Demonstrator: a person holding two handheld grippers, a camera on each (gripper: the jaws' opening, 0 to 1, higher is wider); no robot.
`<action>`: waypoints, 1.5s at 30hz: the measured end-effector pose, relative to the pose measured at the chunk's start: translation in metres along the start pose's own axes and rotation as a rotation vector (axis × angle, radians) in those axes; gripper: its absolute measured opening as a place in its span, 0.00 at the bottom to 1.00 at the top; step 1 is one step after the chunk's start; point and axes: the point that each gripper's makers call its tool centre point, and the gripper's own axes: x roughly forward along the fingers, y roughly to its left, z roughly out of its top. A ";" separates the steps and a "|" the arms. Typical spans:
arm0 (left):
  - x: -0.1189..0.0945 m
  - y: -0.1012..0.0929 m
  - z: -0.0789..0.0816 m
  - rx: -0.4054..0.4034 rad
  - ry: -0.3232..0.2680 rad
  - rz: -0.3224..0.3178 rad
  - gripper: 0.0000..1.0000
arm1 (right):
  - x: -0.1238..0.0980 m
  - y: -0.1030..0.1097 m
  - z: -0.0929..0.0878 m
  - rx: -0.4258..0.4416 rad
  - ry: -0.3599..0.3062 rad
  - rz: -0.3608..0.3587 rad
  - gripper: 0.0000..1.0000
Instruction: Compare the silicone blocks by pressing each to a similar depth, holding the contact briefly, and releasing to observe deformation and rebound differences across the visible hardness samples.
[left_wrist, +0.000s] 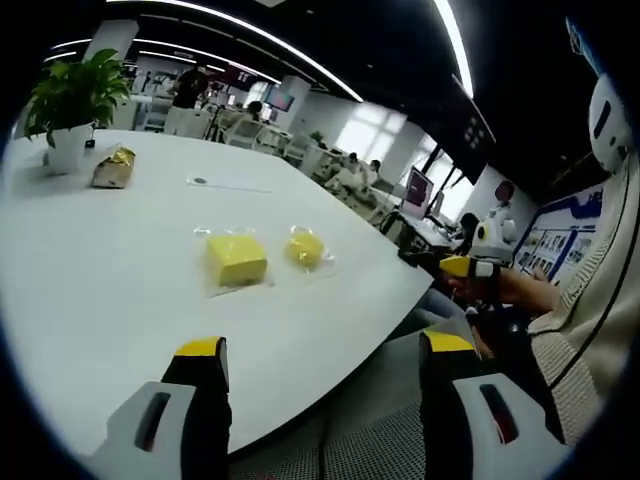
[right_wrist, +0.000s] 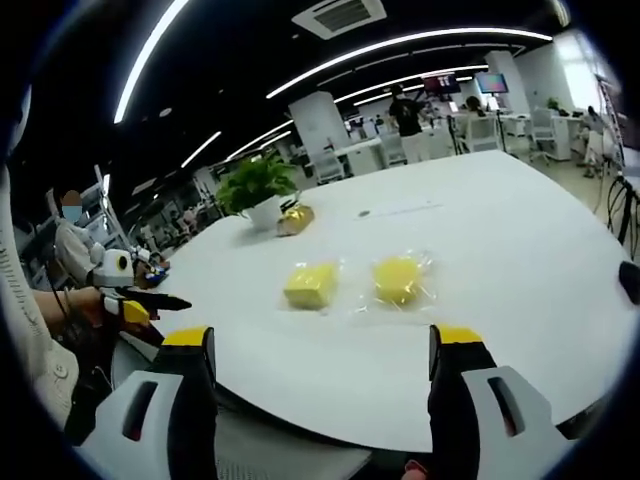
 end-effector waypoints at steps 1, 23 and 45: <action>0.003 0.005 0.004 -0.009 0.007 0.000 0.75 | 0.001 -0.002 -0.001 0.005 0.006 -0.001 0.82; 0.113 0.115 0.071 -0.169 -0.009 0.029 0.59 | 0.021 -0.034 -0.017 0.062 0.105 -0.021 0.78; 0.199 0.188 0.082 -0.602 -0.110 -0.036 0.21 | 0.024 -0.045 -0.024 0.117 0.165 -0.079 0.76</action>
